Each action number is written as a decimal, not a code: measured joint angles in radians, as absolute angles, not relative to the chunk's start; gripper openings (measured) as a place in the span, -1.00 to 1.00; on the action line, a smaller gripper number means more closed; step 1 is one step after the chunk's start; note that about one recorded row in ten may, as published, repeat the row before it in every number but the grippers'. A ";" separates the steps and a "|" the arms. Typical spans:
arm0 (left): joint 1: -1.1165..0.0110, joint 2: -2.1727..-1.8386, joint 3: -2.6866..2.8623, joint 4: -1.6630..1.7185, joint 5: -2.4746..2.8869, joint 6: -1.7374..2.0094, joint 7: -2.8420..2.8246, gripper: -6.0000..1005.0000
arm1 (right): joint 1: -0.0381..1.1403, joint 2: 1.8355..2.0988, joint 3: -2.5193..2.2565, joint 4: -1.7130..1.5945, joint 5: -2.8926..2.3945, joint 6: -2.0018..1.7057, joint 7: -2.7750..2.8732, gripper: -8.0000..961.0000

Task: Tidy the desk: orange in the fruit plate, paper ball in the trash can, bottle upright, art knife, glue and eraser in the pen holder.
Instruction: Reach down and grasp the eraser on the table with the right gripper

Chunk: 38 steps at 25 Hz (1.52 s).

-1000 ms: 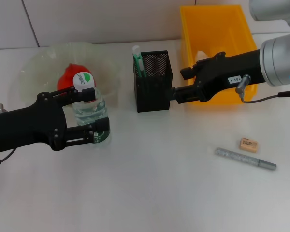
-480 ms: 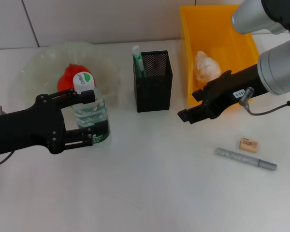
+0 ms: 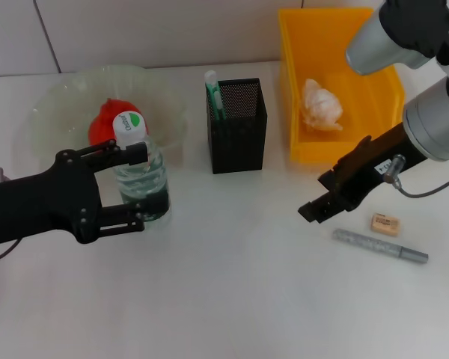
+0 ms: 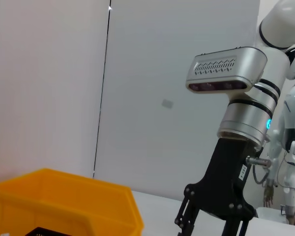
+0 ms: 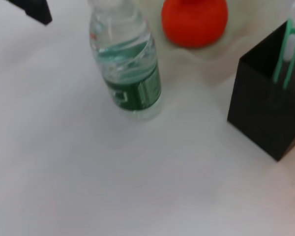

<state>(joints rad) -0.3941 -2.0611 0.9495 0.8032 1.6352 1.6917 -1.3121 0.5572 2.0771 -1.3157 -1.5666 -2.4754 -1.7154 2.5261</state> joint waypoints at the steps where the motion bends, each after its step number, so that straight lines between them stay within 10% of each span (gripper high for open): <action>1: -0.392 -2.061 0.949 0.803 1.635 1.695 -1.312 0.61 | 0.562 2.077 -1.314 -1.565 -2.486 -1.727 2.527 0.37; 38: -0.384 -2.066 0.955 0.795 1.628 1.697 -1.293 0.61 | 0.615 2.081 -1.365 -1.495 -2.703 -1.864 2.506 0.67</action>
